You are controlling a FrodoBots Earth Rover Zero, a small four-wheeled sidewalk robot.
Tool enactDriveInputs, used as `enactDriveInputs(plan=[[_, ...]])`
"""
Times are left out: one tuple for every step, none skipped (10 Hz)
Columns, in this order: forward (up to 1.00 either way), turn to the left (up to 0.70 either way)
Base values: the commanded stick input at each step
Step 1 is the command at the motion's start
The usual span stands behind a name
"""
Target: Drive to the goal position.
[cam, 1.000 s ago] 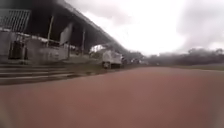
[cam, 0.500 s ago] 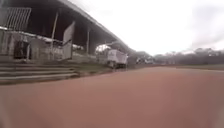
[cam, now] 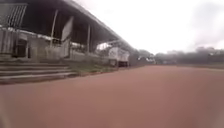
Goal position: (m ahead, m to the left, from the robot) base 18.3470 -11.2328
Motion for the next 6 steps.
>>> enactDriveInputs(plan=[[0.70, 0.01], [0.70, 0.01], [0.70, 0.00], [0.70, -0.06], [0.70, -0.11], [0.70, -0.19]])
